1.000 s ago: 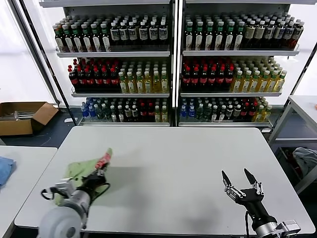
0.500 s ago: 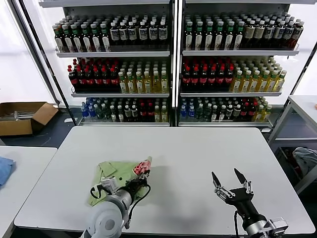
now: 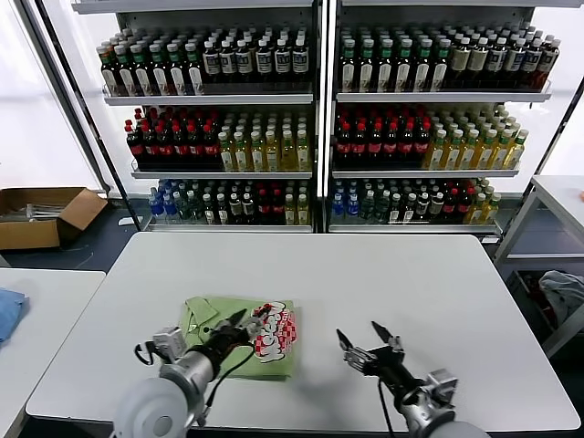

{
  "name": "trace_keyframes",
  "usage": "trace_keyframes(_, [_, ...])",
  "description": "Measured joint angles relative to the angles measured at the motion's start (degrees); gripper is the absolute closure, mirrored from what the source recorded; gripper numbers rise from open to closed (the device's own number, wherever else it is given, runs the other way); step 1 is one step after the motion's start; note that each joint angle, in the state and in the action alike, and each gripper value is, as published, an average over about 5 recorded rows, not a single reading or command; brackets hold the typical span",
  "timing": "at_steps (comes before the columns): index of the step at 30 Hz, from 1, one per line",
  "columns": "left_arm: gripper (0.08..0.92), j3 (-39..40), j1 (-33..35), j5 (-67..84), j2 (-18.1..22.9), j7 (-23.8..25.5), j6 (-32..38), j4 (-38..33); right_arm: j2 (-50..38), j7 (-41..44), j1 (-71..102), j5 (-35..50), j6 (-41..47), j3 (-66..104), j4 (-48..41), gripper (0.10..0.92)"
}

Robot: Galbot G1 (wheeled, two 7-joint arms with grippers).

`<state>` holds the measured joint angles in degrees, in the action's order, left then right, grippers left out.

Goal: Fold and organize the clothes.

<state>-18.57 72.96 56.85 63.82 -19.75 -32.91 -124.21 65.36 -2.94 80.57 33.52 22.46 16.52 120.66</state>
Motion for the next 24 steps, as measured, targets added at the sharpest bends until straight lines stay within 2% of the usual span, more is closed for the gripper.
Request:
trace_keyframes(5, [0.206, -6.2, 3.7, -2.8, -1.2, 2.9, 0.0, -2.2, 1.7, -2.5, -7.9, 1.1, 3.4, -8.8, -5.8, 0.203])
trace_keyframes(10, [0.178, -10.1, 7.6, -4.6, -0.8, 4.2, 0.0, -4.6, 3.4, -4.1, -14.7, 1.5, 5.8, -15.8, -10.8, 0.236])
trace_keyframes(24, [0.177, -13.7, 11.7, -6.5, 2.1, 4.3, -0.1, -7.9, 3.4, -8.4, -21.9, 4.6, 9.3, -22.9, -14.4, 0.61])
